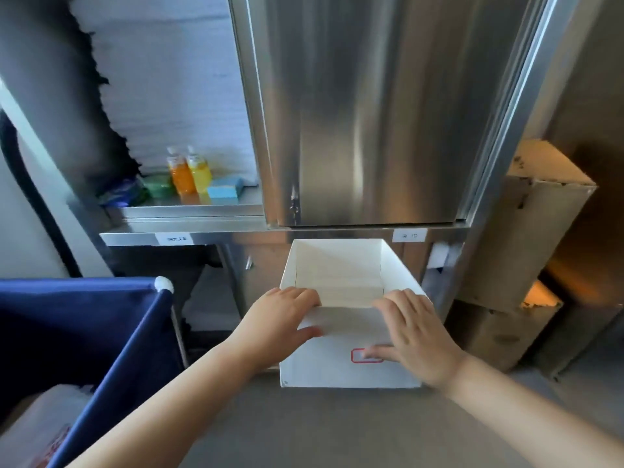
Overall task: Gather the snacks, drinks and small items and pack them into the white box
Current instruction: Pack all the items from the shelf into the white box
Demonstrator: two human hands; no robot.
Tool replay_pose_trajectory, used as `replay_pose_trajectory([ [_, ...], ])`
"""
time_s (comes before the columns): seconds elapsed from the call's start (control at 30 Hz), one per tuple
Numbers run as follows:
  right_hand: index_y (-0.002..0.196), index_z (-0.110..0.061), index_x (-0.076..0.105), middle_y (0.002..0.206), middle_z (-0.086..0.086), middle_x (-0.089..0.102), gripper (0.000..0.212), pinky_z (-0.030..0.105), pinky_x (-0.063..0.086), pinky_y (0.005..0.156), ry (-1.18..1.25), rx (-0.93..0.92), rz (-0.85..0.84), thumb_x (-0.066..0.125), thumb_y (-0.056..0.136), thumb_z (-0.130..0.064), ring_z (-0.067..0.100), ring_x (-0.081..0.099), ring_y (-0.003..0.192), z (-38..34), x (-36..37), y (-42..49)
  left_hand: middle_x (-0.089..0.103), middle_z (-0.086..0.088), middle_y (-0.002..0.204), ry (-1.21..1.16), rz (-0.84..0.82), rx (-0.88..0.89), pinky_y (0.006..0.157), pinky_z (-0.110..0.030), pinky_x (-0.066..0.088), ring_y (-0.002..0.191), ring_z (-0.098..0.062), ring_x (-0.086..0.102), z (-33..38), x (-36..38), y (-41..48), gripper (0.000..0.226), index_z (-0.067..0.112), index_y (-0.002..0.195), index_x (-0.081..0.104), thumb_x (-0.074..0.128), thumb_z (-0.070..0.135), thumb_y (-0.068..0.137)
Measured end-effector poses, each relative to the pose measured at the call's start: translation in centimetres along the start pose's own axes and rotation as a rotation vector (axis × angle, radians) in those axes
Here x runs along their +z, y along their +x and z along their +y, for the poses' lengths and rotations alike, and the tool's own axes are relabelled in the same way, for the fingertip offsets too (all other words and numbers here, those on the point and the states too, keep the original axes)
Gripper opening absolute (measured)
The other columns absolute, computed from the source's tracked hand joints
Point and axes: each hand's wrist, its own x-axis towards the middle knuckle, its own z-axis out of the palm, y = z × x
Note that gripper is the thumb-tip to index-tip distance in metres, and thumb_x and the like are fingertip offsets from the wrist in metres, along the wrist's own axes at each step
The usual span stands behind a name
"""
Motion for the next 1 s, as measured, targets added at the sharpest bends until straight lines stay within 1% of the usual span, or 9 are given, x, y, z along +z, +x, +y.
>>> replay_pose_trajectory([
  [0.07,0.103,-0.01,0.045,0.085,0.003,0.056,0.067,0.029,0.033,0.074,0.029,-0.038,0.011,0.043,0.074,-0.07,0.017,0.039,0.08,-3.0,2.2,4.1,0.06,0.012,0.1,0.021,0.007,-0.052,0.074,-0.02,0.026,0.095,-0.013,0.052,-4.7,-1.6,-1.9,0.028,0.025,0.1,0.05,0.062,0.045,0.085],
  [0.2,0.104,-0.011,0.045,0.089,0.003,0.054,0.067,0.028,0.033,0.077,0.118,-0.102,0.054,0.043,0.075,-0.071,0.016,0.04,0.083,-8.4,6.6,12.0,0.059,0.015,0.1,0.05,0.047,-0.151,0.074,-0.018,0.024,0.095,-0.009,0.051,-13.2,-4.7,-5.1,0.027,0.027,0.099,0.05,0.063,0.046,0.084],
  [0.3,0.103,-0.011,0.044,0.087,0.003,0.054,0.068,0.028,0.033,0.076,0.143,-0.144,0.079,0.053,0.07,-0.07,0.017,0.04,0.081,-11.9,9.1,17.2,0.059,0.015,0.1,0.07,0.075,-0.216,0.076,-0.018,0.026,0.095,-0.009,0.051,-18.2,-6.7,-7.1,0.027,0.027,0.098,0.051,0.064,0.045,0.083],
  [0.43,0.102,-0.011,0.045,0.087,0.003,0.054,0.07,0.029,0.033,0.075,0.171,-0.184,0.109,0.068,0.063,-0.064,0.019,0.05,0.076,-14.9,11.1,22.2,0.062,0.012,0.096,0.122,0.111,-0.257,0.077,-0.02,0.029,0.092,-0.012,0.054,-23.2,-8.9,-8.3,0.027,0.025,0.096,0.054,0.067,0.043,0.081],
  [0.63,0.101,-0.011,0.045,0.086,0.003,0.052,0.071,0.028,0.033,0.072,0.141,-0.196,0.126,0.077,0.059,-0.058,0.019,0.047,0.075,-15.2,13.2,26.4,0.062,0.008,0.092,0.147,0.137,-0.276,0.075,-0.022,0.031,0.089,-0.015,0.055,-27.5,-9.4,-6.6,0.027,0.021,0.093,0.055,0.07,0.04,0.08],
  [0.73,0.101,-0.01,0.045,0.086,0.004,0.052,0.071,0.029,0.045,0.067,0.104,-0.223,0.116,0.082,0.057,-0.052,0.02,0.051,0.073,-14.3,14.0,27.3,0.062,0.008,0.096,0.136,0.137,-0.291,0.079,-0.02,0.029,0.092,-0.014,0.054,-28.7,-8.6,-4.8,0.027,0.021,0.095,0.054,0.068,0.041,0.082],
  [0.8,0.1,-0.01,0.045,0.085,0.004,0.054,0.07,0.03,0.048,0.064,0.088,-0.227,0.104,0.084,0.057,-0.049,0.02,0.054,0.073,-13.8,14.5,27.7,0.062,0.008,0.096,0.118,0.133,-0.305,0.081,-0.02,0.03,0.092,-0.014,0.053,-29.2,-8.0,-3.7,0.027,0.021,0.095,0.054,0.067,0.041,0.083],
  [0.93,0.098,-0.009,0.055,0.085,0.004,0.055,0.064,0.029,0.05,0.062,0.117,-0.209,0.044,0.09,0.052,-0.037,0.02,0.055,0.072,-12.7,15.2,27.8,0.058,0.009,0.089,0.103,0.111,-0.297,0.081,-0.024,0.036,0.082,-0.012,0.048,-30.0,-7.3,-2.1,0.026,0.021,0.092,0.053,0.067,0.04,0.083],
  [1.0,0.103,-0.009,0.059,0.089,0.005,0.055,0.063,0.029,0.051,0.064,0.103,-0.232,-0.001,0.09,0.053,-0.03,0.02,0.055,0.075,-12.2,15.6,27.6,0.051,0.014,0.084,0.098,0.092,-0.292,0.079,-0.022,0.035,0.078,-0.008,0.042,-30.5,-7.3,-1.6,0.025,0.023,0.089,0.051,0.068,0.039,0.082],
])
